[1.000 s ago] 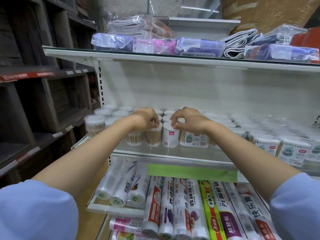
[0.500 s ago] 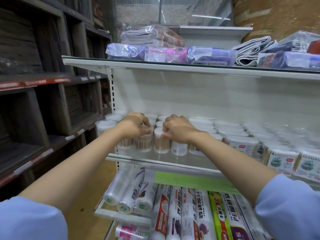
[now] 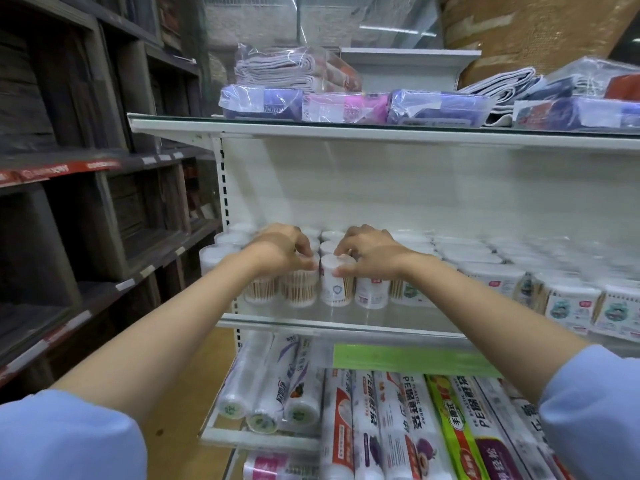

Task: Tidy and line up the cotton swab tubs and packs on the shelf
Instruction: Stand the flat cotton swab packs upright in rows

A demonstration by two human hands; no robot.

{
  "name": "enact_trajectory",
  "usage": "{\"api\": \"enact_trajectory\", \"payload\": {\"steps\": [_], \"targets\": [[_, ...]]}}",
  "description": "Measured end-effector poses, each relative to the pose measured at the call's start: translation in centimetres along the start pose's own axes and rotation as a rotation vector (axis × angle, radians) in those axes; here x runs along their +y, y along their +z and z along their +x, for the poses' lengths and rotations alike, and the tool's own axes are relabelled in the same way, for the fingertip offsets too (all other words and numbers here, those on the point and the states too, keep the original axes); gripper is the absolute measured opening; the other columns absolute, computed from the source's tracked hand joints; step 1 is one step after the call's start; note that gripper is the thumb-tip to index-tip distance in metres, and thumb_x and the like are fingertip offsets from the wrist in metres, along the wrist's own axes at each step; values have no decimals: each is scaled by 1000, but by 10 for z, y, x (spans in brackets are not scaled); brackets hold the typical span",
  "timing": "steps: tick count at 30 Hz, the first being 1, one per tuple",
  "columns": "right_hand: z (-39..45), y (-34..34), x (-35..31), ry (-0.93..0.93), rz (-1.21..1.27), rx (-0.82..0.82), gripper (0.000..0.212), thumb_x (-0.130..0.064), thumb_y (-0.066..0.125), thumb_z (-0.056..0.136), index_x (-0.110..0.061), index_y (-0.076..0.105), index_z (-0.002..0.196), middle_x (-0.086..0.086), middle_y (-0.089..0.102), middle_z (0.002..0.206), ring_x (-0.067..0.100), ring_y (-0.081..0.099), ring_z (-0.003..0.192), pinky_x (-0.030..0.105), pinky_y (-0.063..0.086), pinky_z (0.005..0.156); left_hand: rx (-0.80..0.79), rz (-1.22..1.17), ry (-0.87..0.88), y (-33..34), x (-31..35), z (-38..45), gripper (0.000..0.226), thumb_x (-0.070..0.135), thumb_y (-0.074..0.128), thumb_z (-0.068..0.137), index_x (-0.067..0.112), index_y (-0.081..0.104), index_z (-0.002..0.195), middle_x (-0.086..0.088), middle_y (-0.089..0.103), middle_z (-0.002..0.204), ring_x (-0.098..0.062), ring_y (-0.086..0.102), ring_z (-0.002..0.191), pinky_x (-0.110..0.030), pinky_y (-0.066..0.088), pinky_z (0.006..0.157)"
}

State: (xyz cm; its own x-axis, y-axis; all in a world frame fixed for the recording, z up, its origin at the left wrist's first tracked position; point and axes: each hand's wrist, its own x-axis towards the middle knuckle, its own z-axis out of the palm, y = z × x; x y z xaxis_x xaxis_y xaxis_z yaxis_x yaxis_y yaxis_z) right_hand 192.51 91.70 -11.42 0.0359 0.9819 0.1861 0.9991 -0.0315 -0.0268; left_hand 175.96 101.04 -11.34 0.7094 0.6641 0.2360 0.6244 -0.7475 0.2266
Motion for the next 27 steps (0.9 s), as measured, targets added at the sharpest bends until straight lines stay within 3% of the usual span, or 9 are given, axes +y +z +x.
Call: {"api": "enact_trajectory", "payload": {"steps": [5,9,13,17,27], "targets": [[-1,2,0,22,11,-6,33,-23,56,87,-28,58,119,-6,53,119,16,38,118,36,30,95,5,-20,22,2,-3,-2,29,44,67,82,22,69,101,4,60,104,-18,57,98,-34,47,91],[0,5,-4,32,45,45,31,-40,60,86,-25,59,113,-7,51,111,15,39,111,36,28,92,15,-33,33,3,-5,-2,27,45,67,82,24,69,99,3,61,106,-17,56,98,-34,47,90],[3,3,-4,29,28,2,25,-31,59,88,-25,61,112,-8,51,106,15,42,113,38,32,98,15,-9,46,3,-6,-2,30,46,65,82,22,69,101,2,61,108,-18,56,100,-32,46,90],[3,6,-2,40,97,42,28,-40,64,84,-25,62,108,-5,54,108,13,49,101,37,36,97,25,-13,54,4,-8,-1,29,46,65,83,23,68,100,2,60,107,-17,55,96,-31,46,88],[1,11,-3,37,115,63,22,-35,64,86,-20,64,101,-2,56,107,17,53,103,36,39,94,-20,-45,74,3,-12,-2,29,47,56,88,26,68,103,3,56,113,-16,52,100,-31,43,92]]}}
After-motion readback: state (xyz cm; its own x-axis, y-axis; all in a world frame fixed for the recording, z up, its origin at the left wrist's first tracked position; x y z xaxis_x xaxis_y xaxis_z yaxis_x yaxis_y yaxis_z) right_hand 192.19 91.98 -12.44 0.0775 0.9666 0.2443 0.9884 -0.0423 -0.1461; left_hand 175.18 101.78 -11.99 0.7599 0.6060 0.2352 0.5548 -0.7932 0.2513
